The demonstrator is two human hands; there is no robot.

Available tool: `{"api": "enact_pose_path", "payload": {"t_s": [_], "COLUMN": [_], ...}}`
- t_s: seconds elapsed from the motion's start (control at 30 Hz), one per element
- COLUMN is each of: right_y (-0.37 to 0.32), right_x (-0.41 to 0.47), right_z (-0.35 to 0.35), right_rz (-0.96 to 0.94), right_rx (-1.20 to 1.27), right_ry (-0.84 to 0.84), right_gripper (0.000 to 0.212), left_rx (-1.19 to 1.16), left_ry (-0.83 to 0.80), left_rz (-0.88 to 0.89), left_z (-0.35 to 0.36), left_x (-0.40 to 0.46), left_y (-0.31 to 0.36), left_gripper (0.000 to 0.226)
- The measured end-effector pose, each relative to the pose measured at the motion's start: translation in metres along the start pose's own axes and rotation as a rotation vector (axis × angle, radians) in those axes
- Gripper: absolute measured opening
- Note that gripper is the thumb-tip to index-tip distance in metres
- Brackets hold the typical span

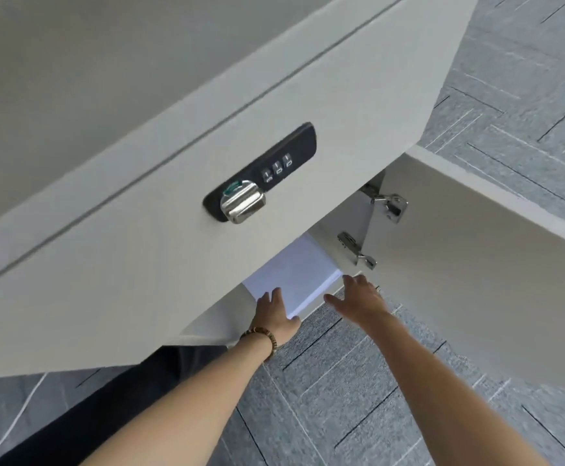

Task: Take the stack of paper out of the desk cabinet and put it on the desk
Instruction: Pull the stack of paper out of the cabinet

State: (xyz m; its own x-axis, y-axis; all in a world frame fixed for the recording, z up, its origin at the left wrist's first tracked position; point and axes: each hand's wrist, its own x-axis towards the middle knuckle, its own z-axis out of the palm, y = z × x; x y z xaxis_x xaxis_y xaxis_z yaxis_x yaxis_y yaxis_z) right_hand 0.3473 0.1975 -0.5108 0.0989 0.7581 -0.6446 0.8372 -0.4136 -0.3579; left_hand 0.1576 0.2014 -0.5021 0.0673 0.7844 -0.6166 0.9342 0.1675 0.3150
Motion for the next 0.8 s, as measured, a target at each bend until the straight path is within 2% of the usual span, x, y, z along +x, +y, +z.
{"api": "enact_pose_path", "payload": {"t_s": [0.2, 0.37, 0.53, 0.63, 0.8], "right_y": [0.006, 0.009, 0.006, -0.002, -0.002], "right_x": [0.044, 0.068, 0.09, 0.1, 0.114], "right_z": [0.027, 0.045, 0.047, 0.045, 0.041], "right_rz": [-0.02, -0.081, -0.127, -0.124, -0.079], "right_rx": [0.1, 0.154, 0.092, 0.062, 0.04], "right_ry": [0.028, 0.092, 0.165, 0.175, 0.18], "right_gripper": [0.086, 0.09, 0.09, 0.089, 0.083], "left_rx": [-0.101, -0.18, -0.188, -0.274, -0.395], "left_ry": [0.014, 0.088, 0.142, 0.158, 0.181], "left_rz": [-0.057, -0.099, -0.217, -0.31, -0.37], "left_z": [0.028, 0.044, 0.053, 0.054, 0.056], "left_x": [0.026, 0.042, 0.055, 0.062, 0.07], "left_y": [-0.013, -0.021, -0.029, -0.029, -0.024], "left_gripper": [0.087, 0.098, 0.104, 0.107, 0.106]}}
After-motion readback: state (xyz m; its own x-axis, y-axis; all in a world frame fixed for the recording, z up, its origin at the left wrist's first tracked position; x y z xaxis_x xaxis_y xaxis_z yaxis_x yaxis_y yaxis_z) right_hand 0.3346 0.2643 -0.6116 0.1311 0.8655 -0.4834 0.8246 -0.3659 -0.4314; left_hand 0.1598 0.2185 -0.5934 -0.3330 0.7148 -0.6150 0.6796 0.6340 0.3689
